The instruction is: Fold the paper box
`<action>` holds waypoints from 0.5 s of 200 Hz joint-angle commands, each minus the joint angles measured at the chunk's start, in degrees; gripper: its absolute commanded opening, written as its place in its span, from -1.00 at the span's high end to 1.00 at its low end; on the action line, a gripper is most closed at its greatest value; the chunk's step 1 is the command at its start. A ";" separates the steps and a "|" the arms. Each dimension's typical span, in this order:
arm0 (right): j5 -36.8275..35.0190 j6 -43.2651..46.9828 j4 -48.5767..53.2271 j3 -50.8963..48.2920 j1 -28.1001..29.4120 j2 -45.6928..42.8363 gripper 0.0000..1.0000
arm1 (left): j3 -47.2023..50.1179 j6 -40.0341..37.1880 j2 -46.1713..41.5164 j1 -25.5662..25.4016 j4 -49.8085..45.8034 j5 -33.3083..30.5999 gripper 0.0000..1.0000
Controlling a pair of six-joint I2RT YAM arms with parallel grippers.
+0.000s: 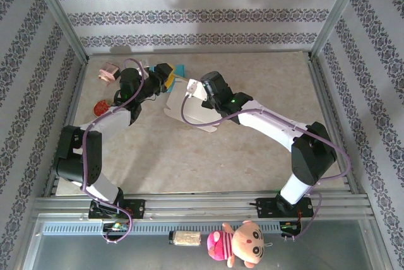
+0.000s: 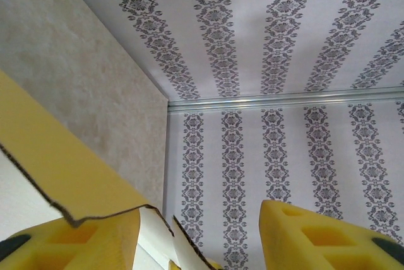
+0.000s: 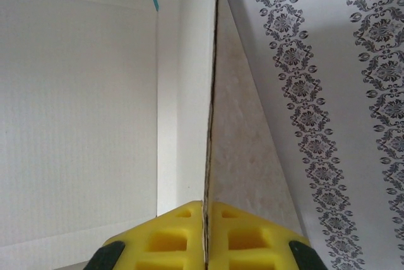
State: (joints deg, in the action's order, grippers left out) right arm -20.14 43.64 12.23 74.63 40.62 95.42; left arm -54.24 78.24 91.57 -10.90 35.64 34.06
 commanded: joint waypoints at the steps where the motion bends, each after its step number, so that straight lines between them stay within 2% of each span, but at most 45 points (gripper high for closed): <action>1: 1.51 -0.75 1.48 1.22 -0.09 1.77 0.88 | 1.07 -1.42 -2.11 -0.66 5.43 0.38 -0.21; 11: 1.60 -0.75 1.59 1.22 -0.19 1.79 0.88 | 1.01 -2.30 -2.51 -0.69 6.00 0.56 -0.32; 21: 1.60 -0.83 1.66 1.31 -0.19 1.82 0.88 | 0.58 -3.06 -2.96 -0.62 3.83 0.27 -0.32; 30: 1.60 -0.93 1.66 1.39 -0.21 1.80 0.88 | 0.15 -4.03 -3.23 -0.64 0.70 -0.41 -0.20; 57: 1.77 -2.98 1.88 2.16 -1.00 1.81 0.88 | 1.67 -5.46 -4.74 -1.86 -3.73 -4.01 0.36; 100: 2.46 -5.39 3.35 3.80 -1.81 2.73 0.90 | 3.56 -6.70 -5.36 -4.70 -3.75 -4.92 0.67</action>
State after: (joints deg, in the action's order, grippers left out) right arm -18.55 41.01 13.96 76.25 39.48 96.95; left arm -51.59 73.60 87.48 -13.54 32.93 30.15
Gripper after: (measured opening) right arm 0.059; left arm 0.188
